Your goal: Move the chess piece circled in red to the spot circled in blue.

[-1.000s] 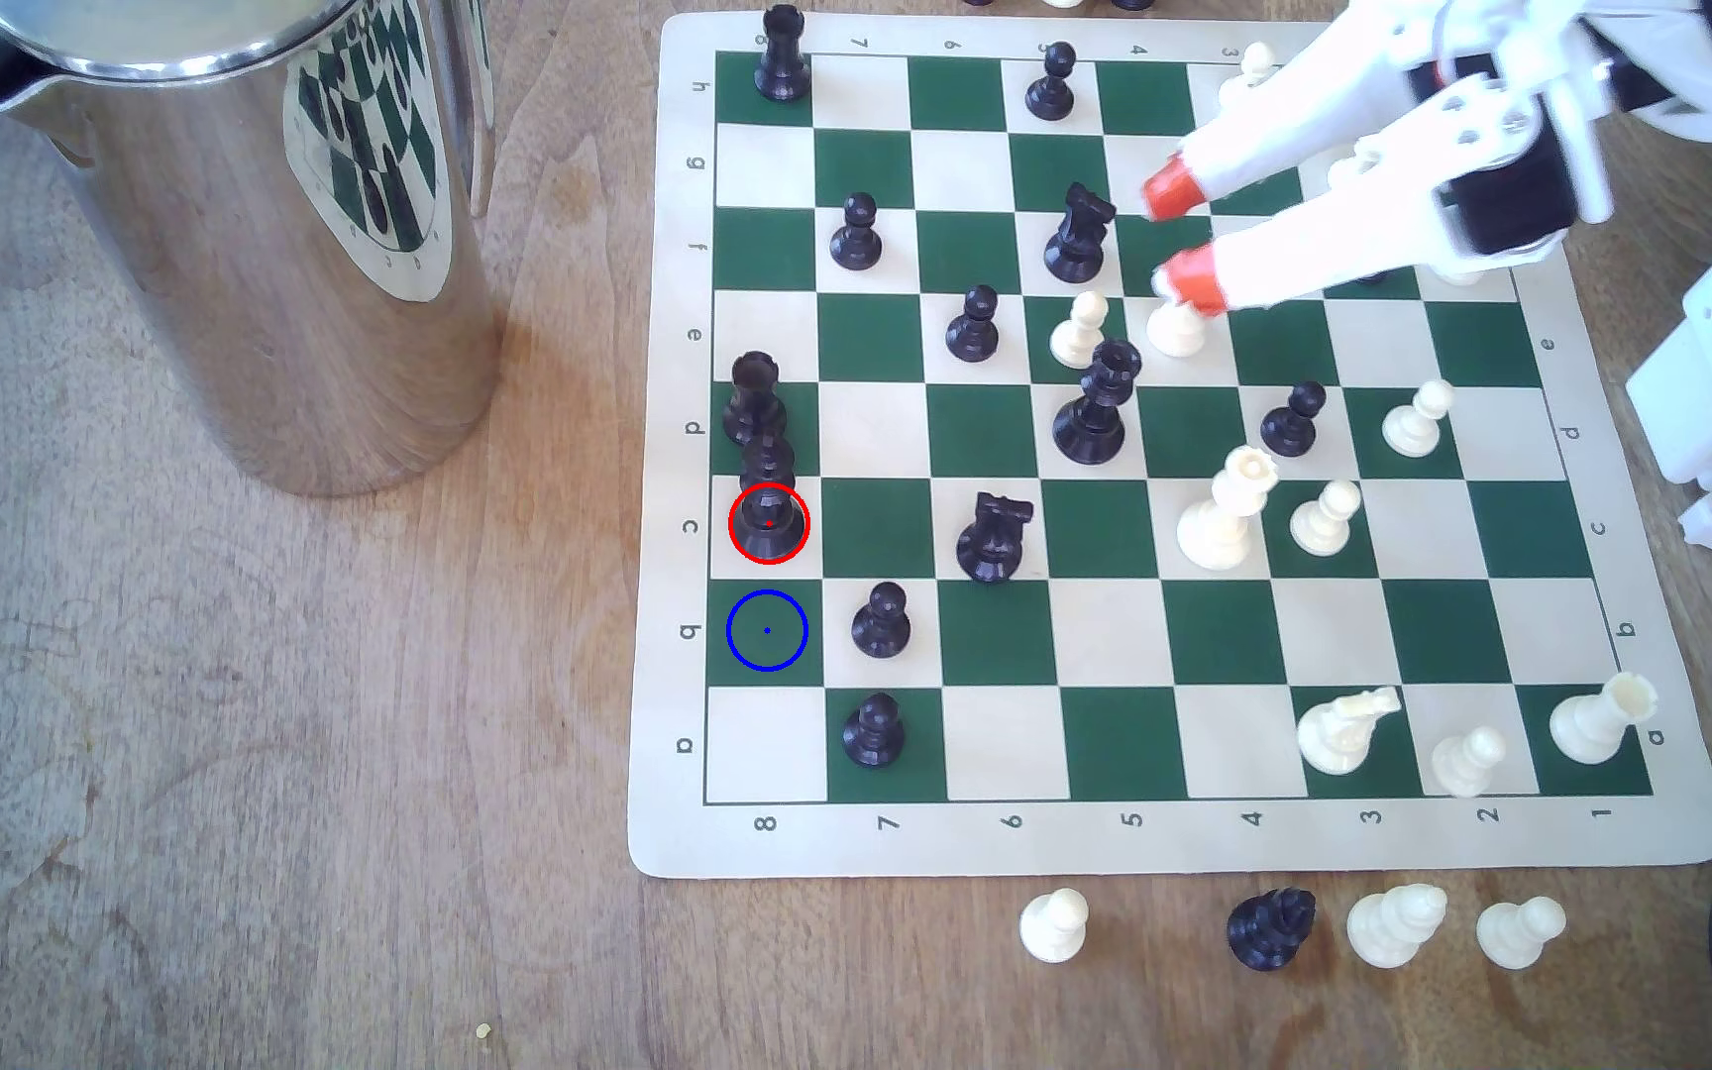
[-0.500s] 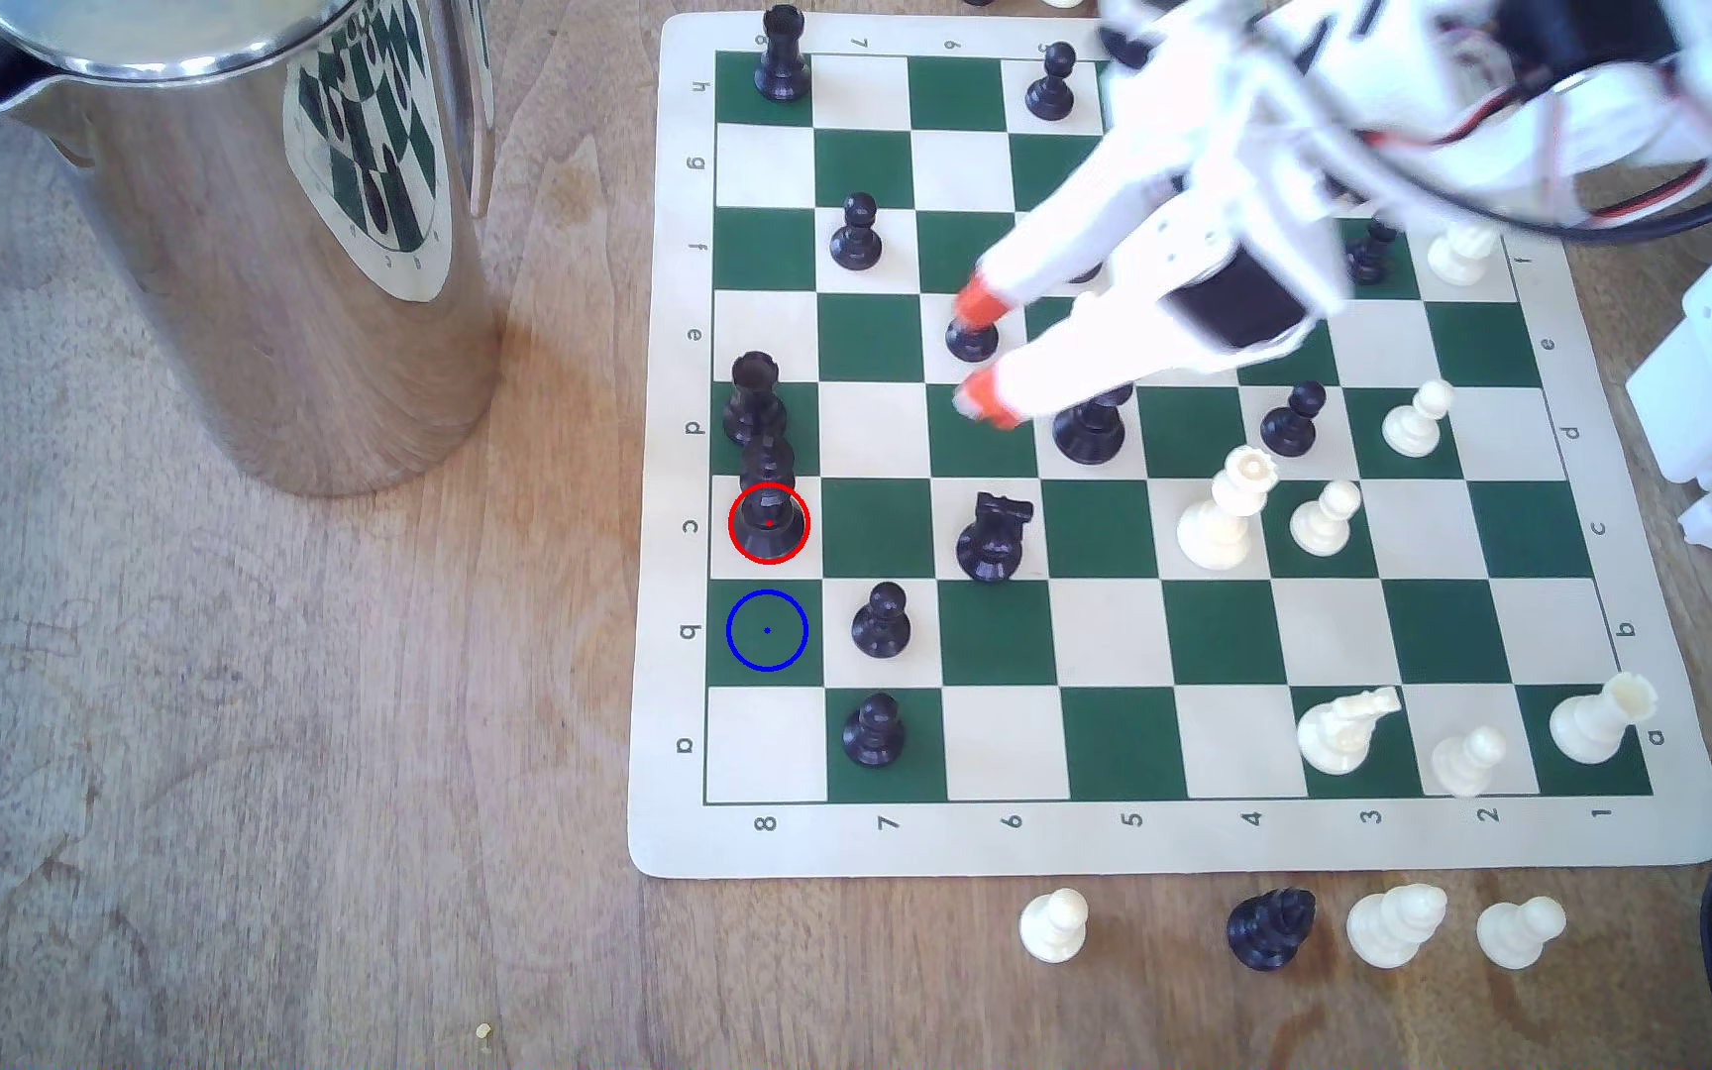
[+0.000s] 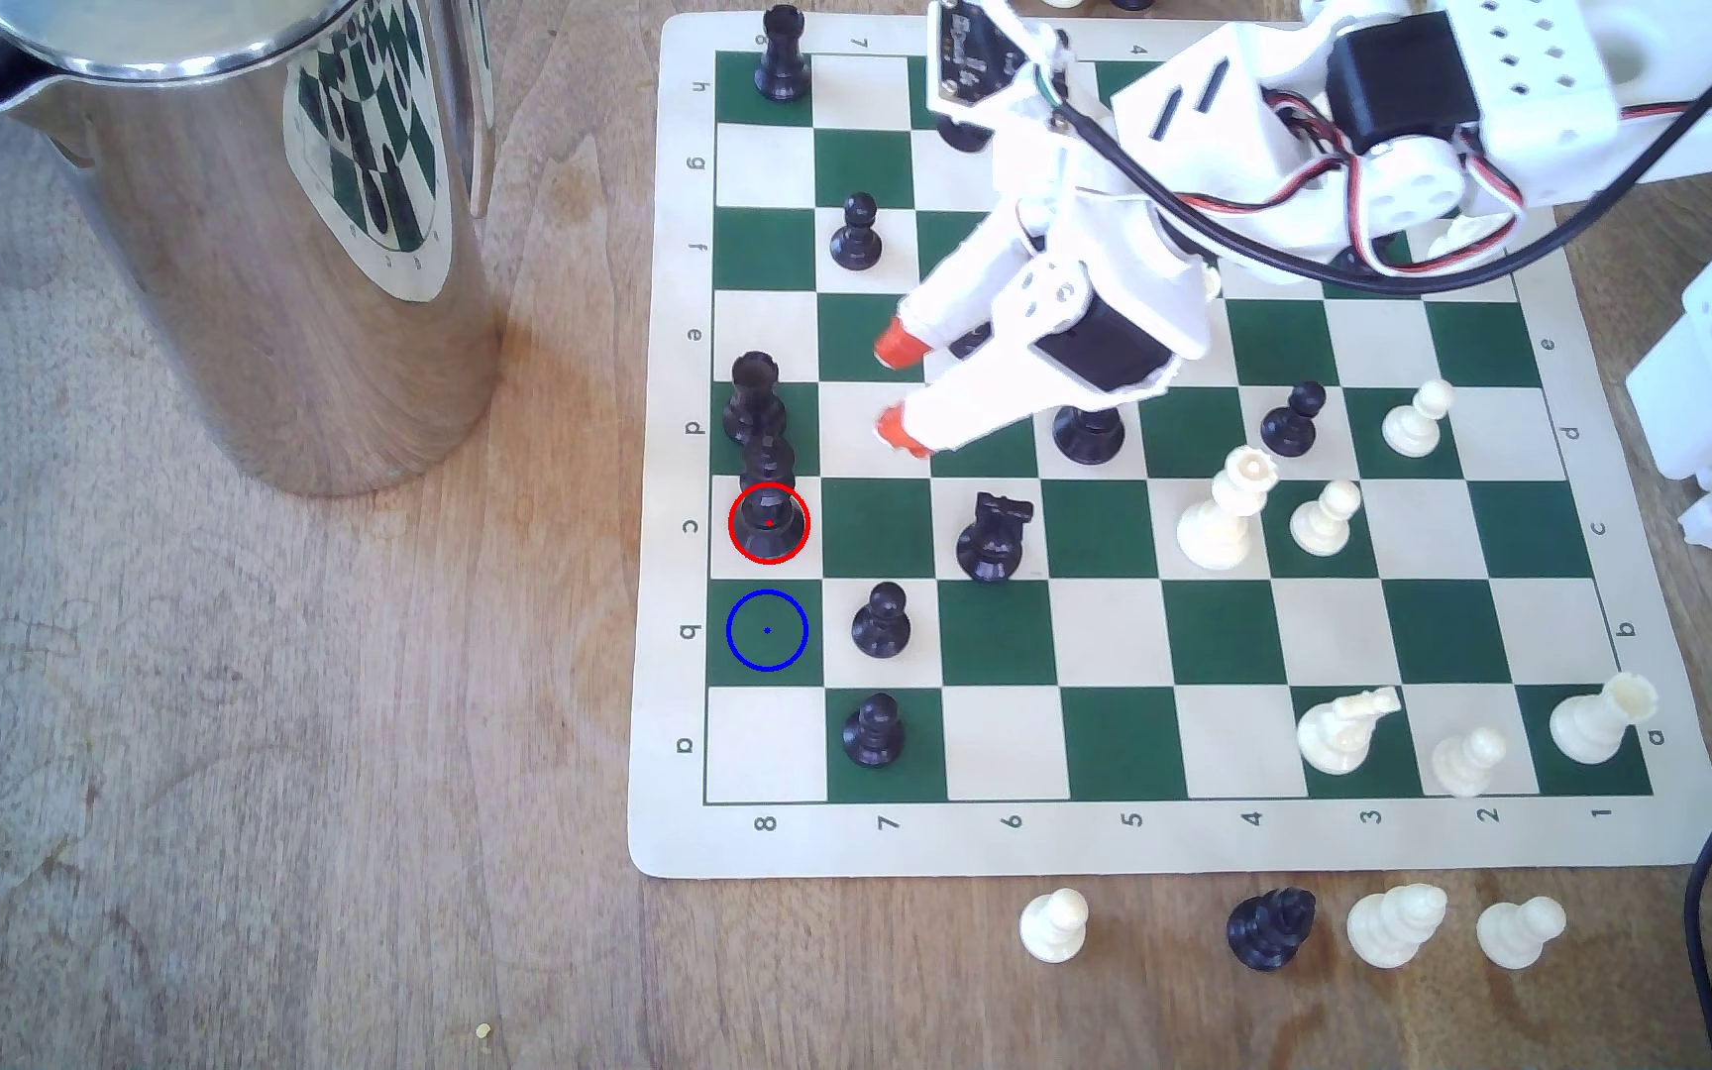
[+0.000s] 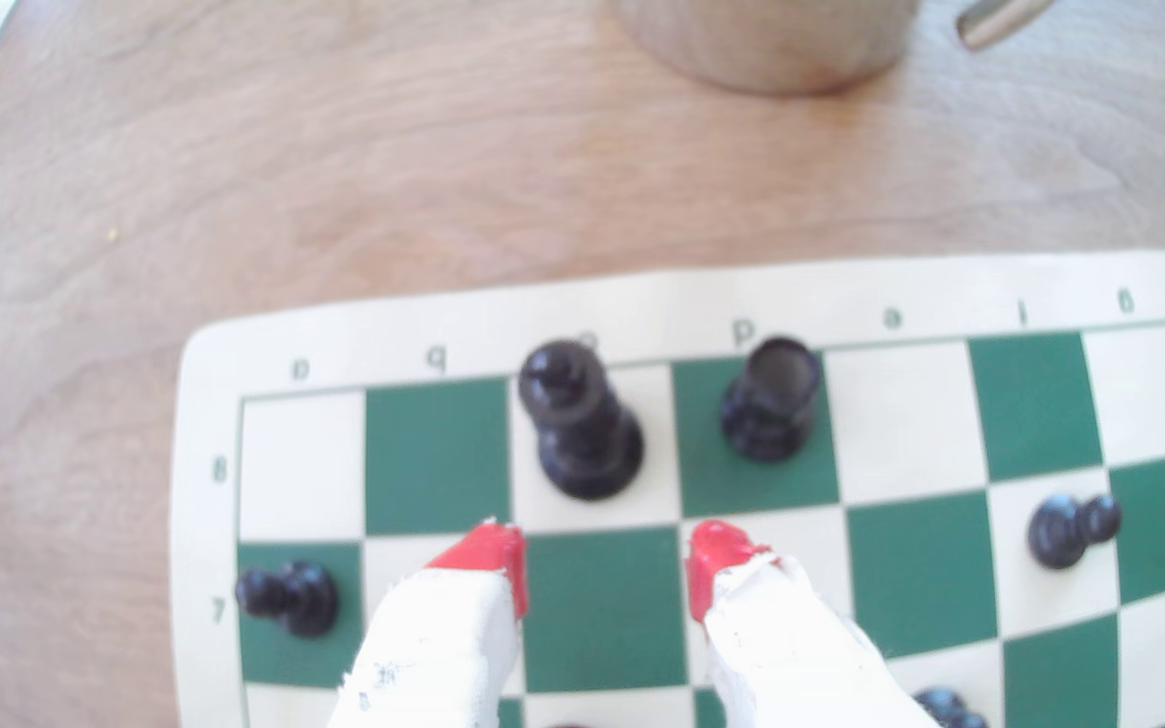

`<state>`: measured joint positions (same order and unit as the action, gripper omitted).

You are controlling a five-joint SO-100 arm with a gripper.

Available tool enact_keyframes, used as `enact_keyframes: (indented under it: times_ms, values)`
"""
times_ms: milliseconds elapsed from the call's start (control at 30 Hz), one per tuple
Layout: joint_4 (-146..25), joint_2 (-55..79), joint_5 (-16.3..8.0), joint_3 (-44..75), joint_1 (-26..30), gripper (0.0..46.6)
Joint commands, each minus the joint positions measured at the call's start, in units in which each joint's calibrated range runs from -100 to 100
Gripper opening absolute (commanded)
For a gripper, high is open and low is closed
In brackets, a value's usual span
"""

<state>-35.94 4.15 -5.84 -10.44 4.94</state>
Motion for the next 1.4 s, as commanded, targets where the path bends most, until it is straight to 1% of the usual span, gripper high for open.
enact_keyframes:
  times_ms: [0, 33, 67, 267, 533, 767, 1367]
  values:
    - [1.7, 1.3, -0.6, 8.7, 0.3, 13.1]
    - [1.7, 2.8, -1.2, 10.2, 0.0, 14.9]
    - [1.7, 3.6, -1.3, 10.6, -0.1, 15.5]
    - [2.2, 7.6, -1.6, 14.1, 0.3, 16.2]
    - [1.5, 9.3, -2.5, 15.2, 1.8, 16.2]
    - [1.9, 11.6, -2.9, 15.2, 2.1, 16.0]
    - [5.4, 15.1, -3.1, 19.2, 2.0, 15.7]
